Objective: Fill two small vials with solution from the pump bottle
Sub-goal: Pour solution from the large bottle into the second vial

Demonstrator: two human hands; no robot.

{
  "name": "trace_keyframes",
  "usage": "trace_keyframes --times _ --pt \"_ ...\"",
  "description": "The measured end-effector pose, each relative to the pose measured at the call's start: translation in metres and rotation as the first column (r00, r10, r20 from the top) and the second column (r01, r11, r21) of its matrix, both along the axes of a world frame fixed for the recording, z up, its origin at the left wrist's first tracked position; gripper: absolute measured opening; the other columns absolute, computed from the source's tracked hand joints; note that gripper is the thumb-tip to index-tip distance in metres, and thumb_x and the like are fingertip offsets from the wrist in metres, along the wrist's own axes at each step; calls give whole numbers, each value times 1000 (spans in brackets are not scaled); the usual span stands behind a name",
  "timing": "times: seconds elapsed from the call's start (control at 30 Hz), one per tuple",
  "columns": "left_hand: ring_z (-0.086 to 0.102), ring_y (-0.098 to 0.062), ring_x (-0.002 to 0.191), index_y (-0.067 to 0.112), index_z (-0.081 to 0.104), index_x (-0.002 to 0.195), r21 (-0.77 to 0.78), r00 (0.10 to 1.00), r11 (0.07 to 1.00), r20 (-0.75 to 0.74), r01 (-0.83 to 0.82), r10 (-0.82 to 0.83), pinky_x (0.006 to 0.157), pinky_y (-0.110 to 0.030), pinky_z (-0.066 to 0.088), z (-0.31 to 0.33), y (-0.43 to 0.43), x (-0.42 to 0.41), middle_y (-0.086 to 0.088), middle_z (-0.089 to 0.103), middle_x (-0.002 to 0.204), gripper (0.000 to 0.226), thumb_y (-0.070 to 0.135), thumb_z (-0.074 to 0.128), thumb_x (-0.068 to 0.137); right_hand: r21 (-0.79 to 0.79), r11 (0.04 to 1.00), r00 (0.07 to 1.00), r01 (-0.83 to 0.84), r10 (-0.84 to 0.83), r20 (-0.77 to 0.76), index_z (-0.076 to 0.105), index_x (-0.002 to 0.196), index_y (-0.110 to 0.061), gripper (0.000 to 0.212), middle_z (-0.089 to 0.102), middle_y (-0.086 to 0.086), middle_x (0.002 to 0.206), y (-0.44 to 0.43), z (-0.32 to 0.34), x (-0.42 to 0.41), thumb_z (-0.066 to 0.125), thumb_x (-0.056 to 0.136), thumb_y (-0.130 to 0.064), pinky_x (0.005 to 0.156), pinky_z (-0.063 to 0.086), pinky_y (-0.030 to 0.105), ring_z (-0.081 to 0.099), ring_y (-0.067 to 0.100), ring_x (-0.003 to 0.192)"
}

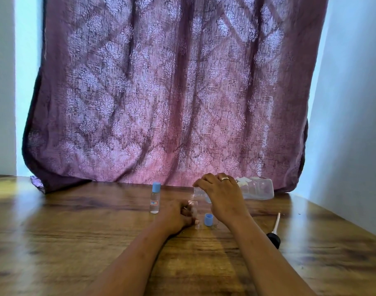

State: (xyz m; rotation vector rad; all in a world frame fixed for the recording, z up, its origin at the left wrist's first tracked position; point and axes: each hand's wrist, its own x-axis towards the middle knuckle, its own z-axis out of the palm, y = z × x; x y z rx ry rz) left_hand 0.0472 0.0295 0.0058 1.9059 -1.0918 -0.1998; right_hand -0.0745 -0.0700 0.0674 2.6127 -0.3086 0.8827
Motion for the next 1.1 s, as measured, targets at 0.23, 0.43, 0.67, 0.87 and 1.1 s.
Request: trace_keyframes --times 0.23,0.43,0.67,0.87,1.1 --pt "63 -12 87 18 62 103 14 999 1000 30 -23 23 91 -35 53 0 0 -1 6 66 89 34 22 78 74 7 1000 1000 -4 4 0 46 124 -36 70 50 -11 124 -1 0 -1 62 69 4 94 37 31 48 22 113" --pt "63 -15 80 21 63 87 -18 992 999 118 -38 40 83 -35 54 -2 -2 0 -3 68 86 21 22 79 72 15 1000 1000 -14 14 23 47 125 -36 67 51 -11 125 -1 1 -2 58 74 6 97 35 32 47 21 115" --pt "65 -13 82 27 61 83 -20 992 999 116 -45 47 84 -34 55 -3 -1 1 4 68 83 22 23 79 71 3 1000 1000 -13 13 10 46 125 -34 66 50 -10 125 -1 1 -2 58 73 6 98 35 32 47 22 115" --pt "65 -15 88 25 62 88 -6 997 999 71 -32 33 89 -38 54 -2 -2 2 1 69 90 23 19 78 73 3 1000 1000 -12 12 8 45 125 -34 67 50 -9 126 -1 1 -1 58 73 6 98 35 32 47 22 115" --pt "66 -14 90 23 61 89 -8 1000 1000 23 4 -4 92 -38 52 -2 -1 2 0 70 92 22 15 76 75 13 1000 1000 -14 13 9 45 125 -35 69 50 -10 124 -1 0 -1 59 71 7 96 35 31 47 21 115"
